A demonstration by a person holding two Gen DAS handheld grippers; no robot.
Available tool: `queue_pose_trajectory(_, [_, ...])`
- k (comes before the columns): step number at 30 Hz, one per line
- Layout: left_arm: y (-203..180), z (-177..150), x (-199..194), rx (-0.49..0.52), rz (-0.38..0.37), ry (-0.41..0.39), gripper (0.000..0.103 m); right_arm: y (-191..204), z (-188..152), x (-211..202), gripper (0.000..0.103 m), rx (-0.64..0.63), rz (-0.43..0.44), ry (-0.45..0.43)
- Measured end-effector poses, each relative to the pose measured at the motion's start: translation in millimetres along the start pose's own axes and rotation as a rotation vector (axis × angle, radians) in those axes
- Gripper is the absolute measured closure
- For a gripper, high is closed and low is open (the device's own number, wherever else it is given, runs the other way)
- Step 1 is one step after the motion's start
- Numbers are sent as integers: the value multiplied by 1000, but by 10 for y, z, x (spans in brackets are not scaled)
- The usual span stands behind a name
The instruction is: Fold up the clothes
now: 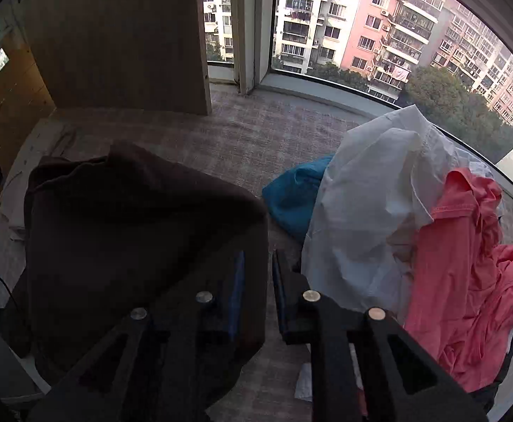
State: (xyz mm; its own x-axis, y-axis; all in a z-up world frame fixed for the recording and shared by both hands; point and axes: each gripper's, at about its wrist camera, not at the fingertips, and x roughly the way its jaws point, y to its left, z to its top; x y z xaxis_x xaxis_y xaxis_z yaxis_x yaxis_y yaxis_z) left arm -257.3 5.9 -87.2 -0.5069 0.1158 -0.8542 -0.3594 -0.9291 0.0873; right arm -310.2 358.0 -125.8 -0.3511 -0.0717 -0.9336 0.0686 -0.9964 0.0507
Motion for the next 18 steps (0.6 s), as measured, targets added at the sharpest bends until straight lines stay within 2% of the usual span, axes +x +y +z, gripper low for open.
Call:
queue_pose_trajectory(2, [58,-255,473,-5,2,79,94,-207,-177,233,86,67,80,50])
queue_pose_trajectory(4, [124,-444,673,-24,-42,110,93,-229,-339,287,86,107,122,63])
queue_pose_trajectory(6, [142,-500,816,-15,-82,135,90,-237,-398,377,82,108,155,72])
queue_pose_trajectory(7, [127,-469,884,2,-84,140,86,-242,-427,422,80,109,172,76])
queue_pose_trajectory(9, [106,-367,1017,40,-70,144,77,-214,-415,496,65,96,182,83])
queue_pose_trajectory(11, [74,-258,1218,66,-79,145,74,-193,-369,577,59,85,174,90])
queue_pose_trajectory(15, [-115,-61,1471,120,-132,144,74,-210,-274,841,59,86,148,139])
queue_pose_trajectory(18, [-370,40,1564,178,-209,127,74,-152,-296,987,59,63,163,181])
